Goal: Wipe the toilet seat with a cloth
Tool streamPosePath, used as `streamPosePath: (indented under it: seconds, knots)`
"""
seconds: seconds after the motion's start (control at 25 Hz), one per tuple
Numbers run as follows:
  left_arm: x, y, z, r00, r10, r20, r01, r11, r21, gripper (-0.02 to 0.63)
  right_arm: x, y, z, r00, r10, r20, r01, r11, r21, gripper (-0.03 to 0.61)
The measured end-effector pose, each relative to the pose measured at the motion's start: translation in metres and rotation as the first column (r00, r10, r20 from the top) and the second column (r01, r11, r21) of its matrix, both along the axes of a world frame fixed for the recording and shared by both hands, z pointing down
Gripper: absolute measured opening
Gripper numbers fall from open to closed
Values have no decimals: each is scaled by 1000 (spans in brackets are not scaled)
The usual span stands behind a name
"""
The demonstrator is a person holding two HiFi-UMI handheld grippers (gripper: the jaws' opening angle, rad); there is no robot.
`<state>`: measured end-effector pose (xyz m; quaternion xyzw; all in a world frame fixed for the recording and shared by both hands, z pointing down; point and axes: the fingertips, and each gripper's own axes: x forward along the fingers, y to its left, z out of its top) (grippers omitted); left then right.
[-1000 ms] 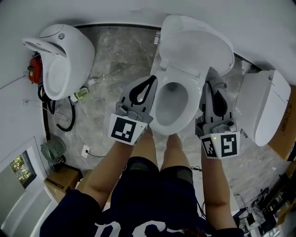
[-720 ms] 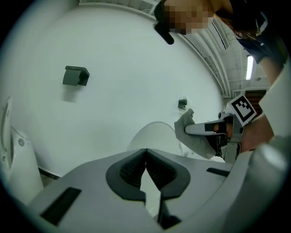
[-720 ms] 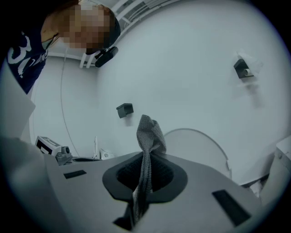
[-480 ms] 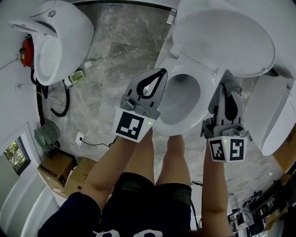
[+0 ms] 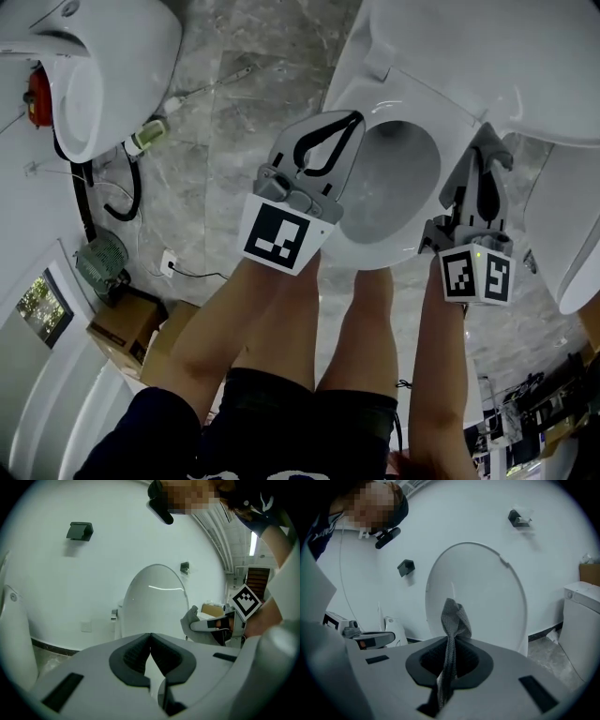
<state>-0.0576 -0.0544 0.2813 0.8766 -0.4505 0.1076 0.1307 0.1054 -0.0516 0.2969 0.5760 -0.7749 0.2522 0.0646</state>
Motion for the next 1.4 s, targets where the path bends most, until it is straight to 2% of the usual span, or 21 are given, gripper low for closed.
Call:
streamPosePath:
  seconds: [0.48, 1.08, 1.32, 1.4]
  knots:
    - [10, -10, 37, 999, 23, -29, -24, 999, -38, 20, 35, 6, 75, 988, 112, -105, -122, 988, -95, 28]
    - [27, -29, 42, 997, 54, -46, -57, 997, -56, 20, 55, 2, 120, 963, 142, -229, -180, 972, -153, 35]
    - [27, -34, 43, 997, 53, -59, -56, 996, -62, 20, 64, 5, 152, 945, 159, -287, -234, 939, -251, 28]
    - [26, -34, 43, 997, 54, -60, -58, 996, -67, 20, 63, 4, 158, 944, 154, -291, -234, 936, -262, 29]
